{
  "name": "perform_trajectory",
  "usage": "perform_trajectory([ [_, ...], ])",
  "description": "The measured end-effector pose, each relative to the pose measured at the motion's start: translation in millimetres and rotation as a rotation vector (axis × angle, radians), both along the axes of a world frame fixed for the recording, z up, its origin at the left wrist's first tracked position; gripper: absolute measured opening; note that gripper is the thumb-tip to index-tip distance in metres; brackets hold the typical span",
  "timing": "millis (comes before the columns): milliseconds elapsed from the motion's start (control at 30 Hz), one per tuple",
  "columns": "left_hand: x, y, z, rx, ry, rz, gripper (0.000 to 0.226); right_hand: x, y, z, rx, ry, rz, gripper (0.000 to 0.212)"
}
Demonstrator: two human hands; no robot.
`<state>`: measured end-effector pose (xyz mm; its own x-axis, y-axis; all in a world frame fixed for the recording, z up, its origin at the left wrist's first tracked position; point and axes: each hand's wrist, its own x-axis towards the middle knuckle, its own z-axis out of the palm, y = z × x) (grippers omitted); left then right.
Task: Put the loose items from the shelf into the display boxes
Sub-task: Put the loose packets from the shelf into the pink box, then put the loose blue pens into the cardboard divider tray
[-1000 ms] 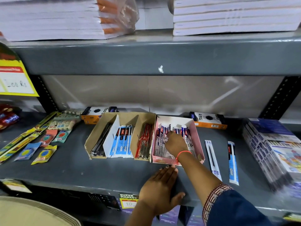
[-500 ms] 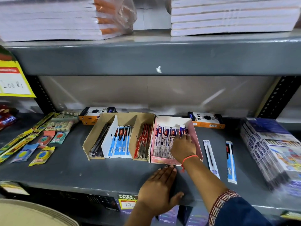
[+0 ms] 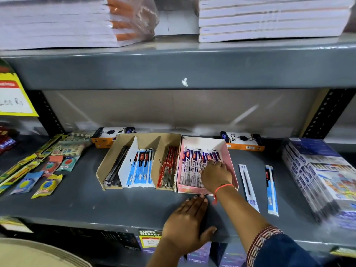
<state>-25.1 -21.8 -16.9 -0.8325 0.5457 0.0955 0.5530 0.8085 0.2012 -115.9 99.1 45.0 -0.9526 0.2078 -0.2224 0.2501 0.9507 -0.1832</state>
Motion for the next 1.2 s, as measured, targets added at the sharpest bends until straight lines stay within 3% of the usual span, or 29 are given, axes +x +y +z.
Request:
perform_trajectory([
  [100, 0.9, -0.6, 0.6, -0.004, -0.009, 0.005, 0.073, 2.9, 0.8, -2.5, -0.051, 0.003, 0.007, 0.052],
  [167, 1.5, -0.6, -0.5, 0.02, -0.001, 0.013, 0.072, 7.4, 2.9, -1.0, -0.036, 0.114, 0.025, 0.053],
  [267, 2.0, 0.2, -0.5, -0.019, -0.013, -0.001, 0.073, 16.5, 16.7, 4.6, -0.001, 0.472, 0.014, 0.045],
  [400, 2.9, 1.7, 8.6, -0.08, 0.004, 0.047, 0.078, 36.6, 55.8, 4.7, -0.121, 0.805, -0.25, 0.03],
  [500, 2.6, 3.2, 10.6, -0.087, 0.063, -0.002, 0.082, 52.4, 80.4, -8.7, -0.345, 0.697, -0.477, 0.035],
  [567, 3.3, 3.3, 10.0, -0.093, 0.121, -0.014, 0.08, 60.3, 85.9, -20.7, -0.269, 0.497, -0.422, 0.037],
  [667, 4.9, 2.2, 7.3, -0.132, 0.027, -0.028, 0.084, 66.8, 84.3, -23.5, -0.149, 0.275, -0.311, 0.035],
  [800, 6.7, 3.3, 10.1, -0.129, -0.021, 0.008, 0.069, 66.8, 80.5, -17.2, 0.055, 0.245, -0.19, 0.035],
  [1000, 9.0, 4.3, 12.5, -0.103, -0.052, 0.021, 0.067, 61.6, 75.8, -13.6, 0.207, 0.235, -0.108, 0.038],
  [1100, 9.3, 4.5, 13.1, -0.088, -0.047, 0.022, 0.067, 60.3, 86.6, -7.8, 0.037, 0.238, -0.208, 0.036],
  [1200, 9.3, 3.8, 12.8, -0.087, -0.057, 0.019, 0.068, 62.0, 104.5, 1.9, -0.348, 0.299, -0.409, 0.02],
])
